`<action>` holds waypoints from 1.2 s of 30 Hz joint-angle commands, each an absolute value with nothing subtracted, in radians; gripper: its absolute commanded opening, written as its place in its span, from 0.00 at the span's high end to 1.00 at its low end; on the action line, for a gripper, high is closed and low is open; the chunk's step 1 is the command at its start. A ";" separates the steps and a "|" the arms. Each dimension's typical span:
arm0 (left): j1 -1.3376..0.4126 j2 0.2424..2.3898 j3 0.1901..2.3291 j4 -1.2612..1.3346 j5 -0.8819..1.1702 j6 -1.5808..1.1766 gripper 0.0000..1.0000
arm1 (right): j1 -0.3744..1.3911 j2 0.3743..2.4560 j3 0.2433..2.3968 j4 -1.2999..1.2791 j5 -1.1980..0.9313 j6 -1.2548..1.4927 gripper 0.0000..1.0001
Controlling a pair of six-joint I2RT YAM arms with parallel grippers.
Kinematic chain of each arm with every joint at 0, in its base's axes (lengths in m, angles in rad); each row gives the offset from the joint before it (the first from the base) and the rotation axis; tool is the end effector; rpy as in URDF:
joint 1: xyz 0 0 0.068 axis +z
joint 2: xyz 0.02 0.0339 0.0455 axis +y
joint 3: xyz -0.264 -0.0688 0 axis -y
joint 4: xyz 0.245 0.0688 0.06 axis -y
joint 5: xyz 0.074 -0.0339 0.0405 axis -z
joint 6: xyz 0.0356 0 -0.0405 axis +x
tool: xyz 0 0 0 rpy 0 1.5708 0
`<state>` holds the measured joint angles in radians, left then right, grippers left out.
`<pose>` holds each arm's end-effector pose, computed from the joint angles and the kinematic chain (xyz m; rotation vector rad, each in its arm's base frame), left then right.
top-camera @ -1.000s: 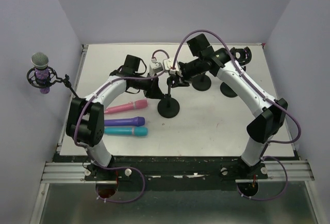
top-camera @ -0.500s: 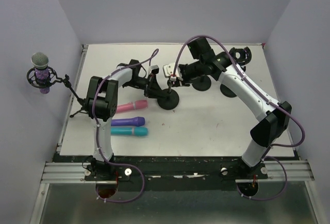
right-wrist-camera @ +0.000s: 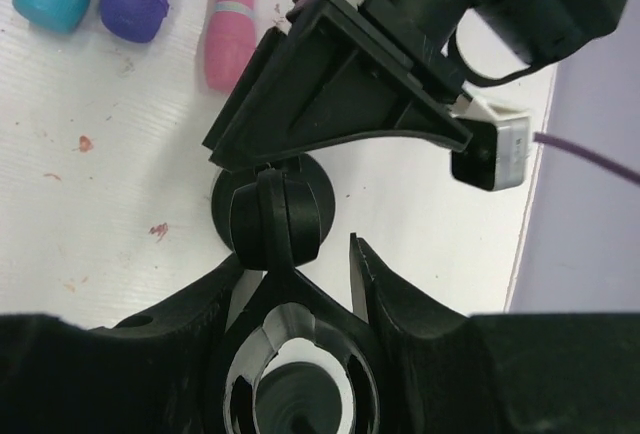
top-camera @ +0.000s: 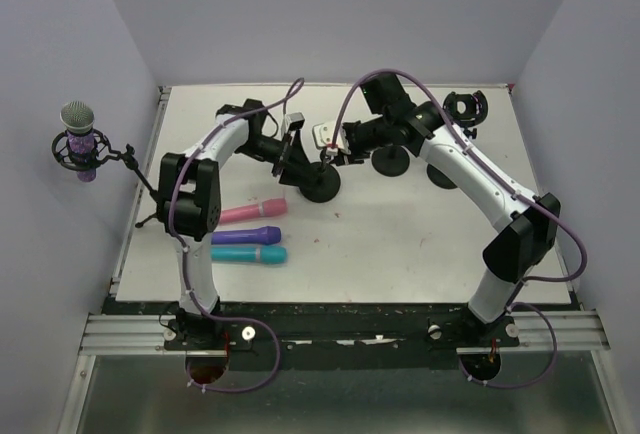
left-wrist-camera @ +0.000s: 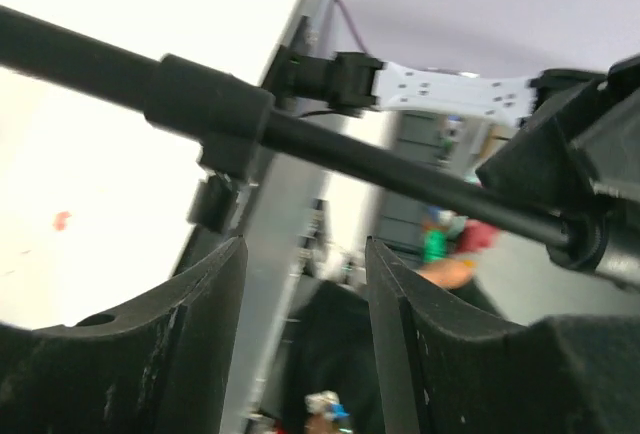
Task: Remove the microphone from the stand
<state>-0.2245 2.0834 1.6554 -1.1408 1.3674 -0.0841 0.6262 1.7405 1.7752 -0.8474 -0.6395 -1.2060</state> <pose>0.3797 -0.1225 0.2153 -0.1630 -2.2908 1.8494 0.2937 0.2387 0.3677 -1.9309 1.1147 0.4497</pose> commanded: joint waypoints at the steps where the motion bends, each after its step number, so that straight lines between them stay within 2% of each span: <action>1: -0.206 1.913 1.678 -1.163 1.130 0.104 0.41 | 0.621 1.781 1.779 -0.884 -0.591 -1.212 0.61; 6: -0.209 1.896 1.724 -1.210 0.860 0.268 0.41 | 0.621 1.795 1.795 -0.871 -0.588 -1.193 0.61; 8: -0.204 1.831 1.657 -1.117 0.787 0.333 0.41 | 0.621 1.802 1.798 -0.858 -0.591 -1.177 0.61; 10: -0.199 1.691 1.490 -0.902 0.753 0.397 0.38 | 0.621 1.807 1.796 -0.842 -0.594 -1.152 0.61; 15: -0.201 1.254 0.911 -0.111 0.744 0.584 0.39 | 0.618 1.818 1.781 -0.802 -0.606 -1.095 0.63; 18: -0.242 1.149 0.729 0.182 0.707 0.704 0.40 | 0.618 1.830 1.782 -0.775 -0.609 -1.068 0.63; 22: -0.328 1.146 0.666 0.328 0.623 0.894 0.45 | 0.618 1.853 1.805 -0.764 -0.615 -1.025 0.63; 26: -0.383 1.206 0.618 0.463 0.586 1.060 0.45 | 0.617 1.861 1.818 -0.746 -0.624 -0.988 0.63; 36: -0.426 1.379 0.686 0.512 0.531 1.170 0.46 | 0.617 1.865 1.825 -0.739 -0.621 -0.962 0.63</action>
